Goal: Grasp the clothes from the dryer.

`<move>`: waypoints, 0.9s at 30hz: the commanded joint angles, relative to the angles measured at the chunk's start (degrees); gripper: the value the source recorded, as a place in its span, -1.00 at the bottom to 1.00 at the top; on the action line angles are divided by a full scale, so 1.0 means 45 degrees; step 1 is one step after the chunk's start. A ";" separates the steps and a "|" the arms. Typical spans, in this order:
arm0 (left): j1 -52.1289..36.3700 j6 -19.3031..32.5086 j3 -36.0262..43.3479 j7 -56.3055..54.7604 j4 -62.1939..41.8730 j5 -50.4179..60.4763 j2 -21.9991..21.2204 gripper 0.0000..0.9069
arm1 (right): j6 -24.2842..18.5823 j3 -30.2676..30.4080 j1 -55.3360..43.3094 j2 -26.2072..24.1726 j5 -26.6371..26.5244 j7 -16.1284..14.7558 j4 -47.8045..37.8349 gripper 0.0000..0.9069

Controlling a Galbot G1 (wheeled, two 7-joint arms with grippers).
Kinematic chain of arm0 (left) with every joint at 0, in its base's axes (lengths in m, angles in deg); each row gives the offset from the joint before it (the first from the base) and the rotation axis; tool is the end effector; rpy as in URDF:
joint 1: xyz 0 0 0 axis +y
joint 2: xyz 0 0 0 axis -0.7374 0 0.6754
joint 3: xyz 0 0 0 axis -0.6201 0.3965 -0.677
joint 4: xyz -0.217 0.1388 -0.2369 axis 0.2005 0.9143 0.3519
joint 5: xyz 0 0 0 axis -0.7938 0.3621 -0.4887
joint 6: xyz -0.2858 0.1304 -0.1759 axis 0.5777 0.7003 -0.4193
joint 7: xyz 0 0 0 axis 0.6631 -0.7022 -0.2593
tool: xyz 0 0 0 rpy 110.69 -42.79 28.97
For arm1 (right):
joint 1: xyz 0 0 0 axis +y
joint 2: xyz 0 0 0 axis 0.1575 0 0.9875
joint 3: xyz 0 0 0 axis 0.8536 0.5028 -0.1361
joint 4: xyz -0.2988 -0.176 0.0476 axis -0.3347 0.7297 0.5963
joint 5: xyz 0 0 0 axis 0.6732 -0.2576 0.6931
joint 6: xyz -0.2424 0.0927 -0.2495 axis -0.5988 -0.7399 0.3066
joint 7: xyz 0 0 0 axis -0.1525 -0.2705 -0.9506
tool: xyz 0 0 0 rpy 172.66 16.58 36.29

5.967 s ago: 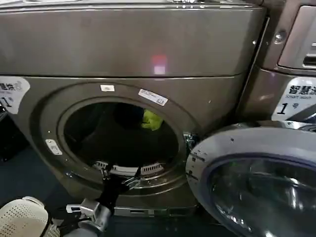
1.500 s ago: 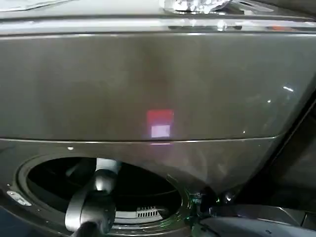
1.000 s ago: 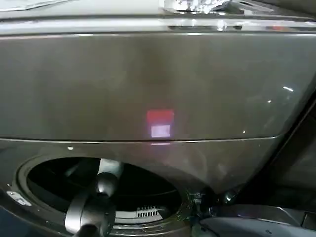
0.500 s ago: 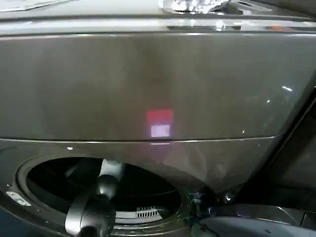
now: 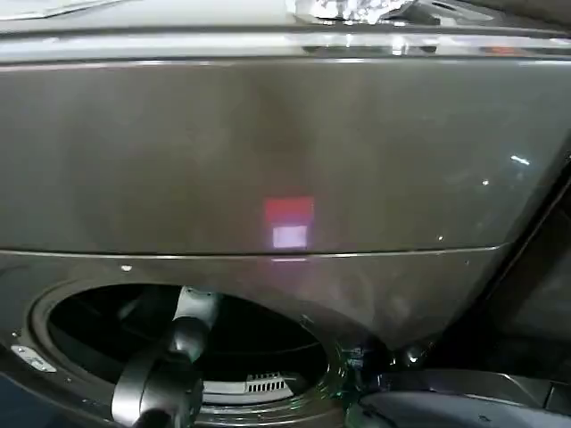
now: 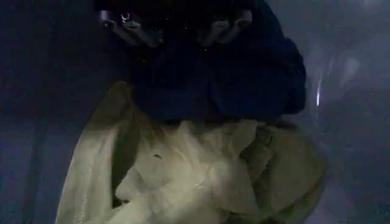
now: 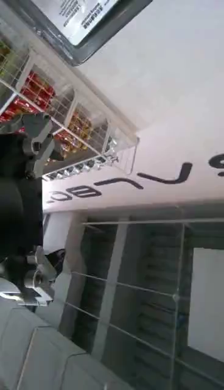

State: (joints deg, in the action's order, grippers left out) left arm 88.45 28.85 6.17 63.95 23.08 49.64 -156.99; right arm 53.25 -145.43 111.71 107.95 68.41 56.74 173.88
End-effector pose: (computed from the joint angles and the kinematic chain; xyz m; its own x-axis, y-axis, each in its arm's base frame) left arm 0.6239 -0.0079 -0.2482 -0.6687 -0.2880 0.6855 0.7212 -0.0266 0.6922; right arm -0.1067 -0.4128 0.0871 -0.3659 0.6325 -0.6827 0.9142 0.1070 -0.3908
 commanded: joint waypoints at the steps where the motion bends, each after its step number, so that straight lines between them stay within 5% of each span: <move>1: 0.0055 -0.0190 0.0186 -0.0246 0.0125 -0.0494 0.0078 -1.00 | -0.0004 0.0012 0.0002 -0.0019 0.0014 0.0019 -0.0032 1.00; 12: 0.0616 -0.2745 0.1068 -0.2243 0.1340 -0.5049 -0.0004 -1.00 | -0.0005 0.0066 -0.0040 -0.0008 0.0008 0.0015 -0.0095 1.00; 27: 0.3215 -0.5785 0.1028 -0.5587 0.6531 -1.3828 -0.0197 -1.00 | -0.0040 0.0263 -0.0127 0.0042 -0.0023 -0.0010 -0.0144 1.00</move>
State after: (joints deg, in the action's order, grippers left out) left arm 96.98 9.35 10.45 47.05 38.93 10.13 -157.69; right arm 53.08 -144.52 111.21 108.05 68.41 56.81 173.09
